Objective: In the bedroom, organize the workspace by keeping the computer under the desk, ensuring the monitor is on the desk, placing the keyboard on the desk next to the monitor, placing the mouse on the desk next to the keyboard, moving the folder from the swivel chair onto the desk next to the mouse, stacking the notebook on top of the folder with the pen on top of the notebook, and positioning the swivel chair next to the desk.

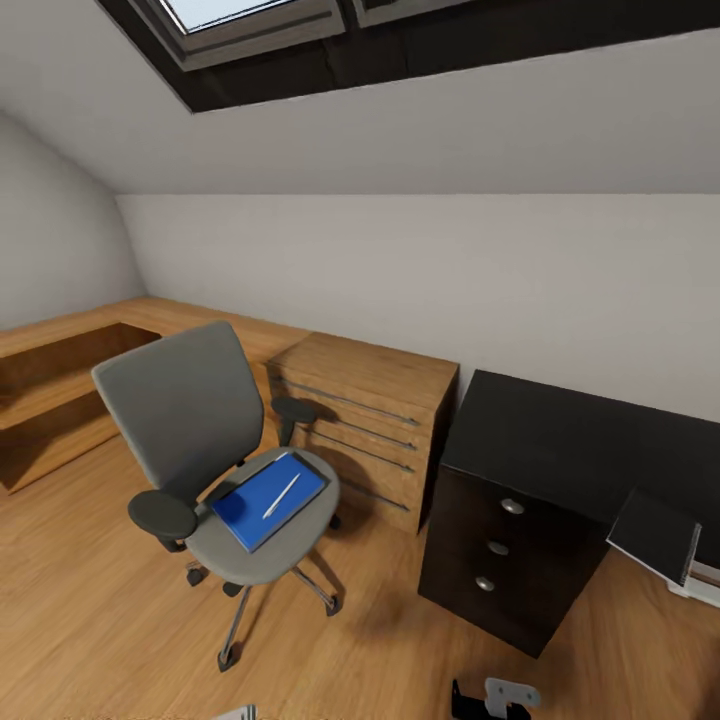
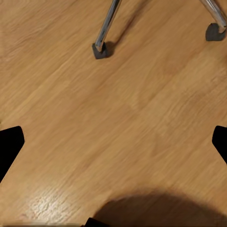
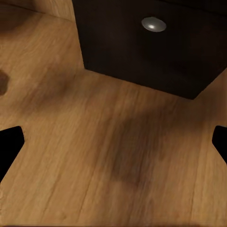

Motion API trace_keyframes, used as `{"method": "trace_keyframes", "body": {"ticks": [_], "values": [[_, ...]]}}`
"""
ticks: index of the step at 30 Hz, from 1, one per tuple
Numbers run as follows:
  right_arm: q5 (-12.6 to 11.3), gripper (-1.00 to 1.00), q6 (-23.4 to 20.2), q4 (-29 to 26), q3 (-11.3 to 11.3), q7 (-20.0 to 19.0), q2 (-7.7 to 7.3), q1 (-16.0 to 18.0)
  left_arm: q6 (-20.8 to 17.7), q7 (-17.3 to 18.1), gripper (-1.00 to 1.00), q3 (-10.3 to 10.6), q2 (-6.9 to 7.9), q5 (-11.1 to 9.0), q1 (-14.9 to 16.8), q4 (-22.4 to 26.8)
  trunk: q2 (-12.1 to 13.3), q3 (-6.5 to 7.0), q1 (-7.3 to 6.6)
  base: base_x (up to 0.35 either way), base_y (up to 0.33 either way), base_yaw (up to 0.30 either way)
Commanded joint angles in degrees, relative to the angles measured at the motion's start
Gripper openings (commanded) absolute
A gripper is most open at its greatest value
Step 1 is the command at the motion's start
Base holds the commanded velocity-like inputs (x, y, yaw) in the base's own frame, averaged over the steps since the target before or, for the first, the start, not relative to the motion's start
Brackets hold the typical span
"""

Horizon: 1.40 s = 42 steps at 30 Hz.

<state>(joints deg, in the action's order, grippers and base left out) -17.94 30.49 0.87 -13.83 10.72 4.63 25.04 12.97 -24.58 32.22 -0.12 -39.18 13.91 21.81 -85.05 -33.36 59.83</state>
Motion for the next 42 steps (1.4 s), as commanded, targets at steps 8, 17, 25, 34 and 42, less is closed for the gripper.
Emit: {"method": "trace_keyframes", "body": {"ticks": [8,17,25,34,42], "values": [[-0.19,1.0,0.18,0.09,-0.5,0.27,0.02,0.09,0.31,-0.3,1.0,0.47,0.03,-0.55,0.06,-0.01,-0.03,-0.71,0.0,0.0,0.248,0.139],[-0.18,1.0,1.16,0.14,-0.5,0.27,0.05,0.06,0.31,-0.3,1.0,0.47,0.03,-0.55,0.06,-0.01,-0.03,-1.43,0.0,0.0,0.052,0.148],[-0.24,1.0,2.17,0.26,-0.43,0.27,0.28,0.06,0.31,-0.3,1.0,0.47,0.03,-0.55,0.06,-0.01,-0.03,-1.85,0.0,0.0,0.0,0.213],[-0.25,1.0,2.2,0.24,-0.42,0.31,0.29,0.04,0.31,-0.31,1.0,0.47,0.03,-0.59,0.06,-0.01,-0.03,-2.12,0.0,0.0,0.0,0.249],[-0.18,1.0,2.2,0.27,-0.43,0.34,0.29,0.03,0.31,-0.31,1.0,0.45,0.11,-0.63,0.06,-0.01,-0.03,-2.33,0.0,-0.002,0.014,0.253]]}}
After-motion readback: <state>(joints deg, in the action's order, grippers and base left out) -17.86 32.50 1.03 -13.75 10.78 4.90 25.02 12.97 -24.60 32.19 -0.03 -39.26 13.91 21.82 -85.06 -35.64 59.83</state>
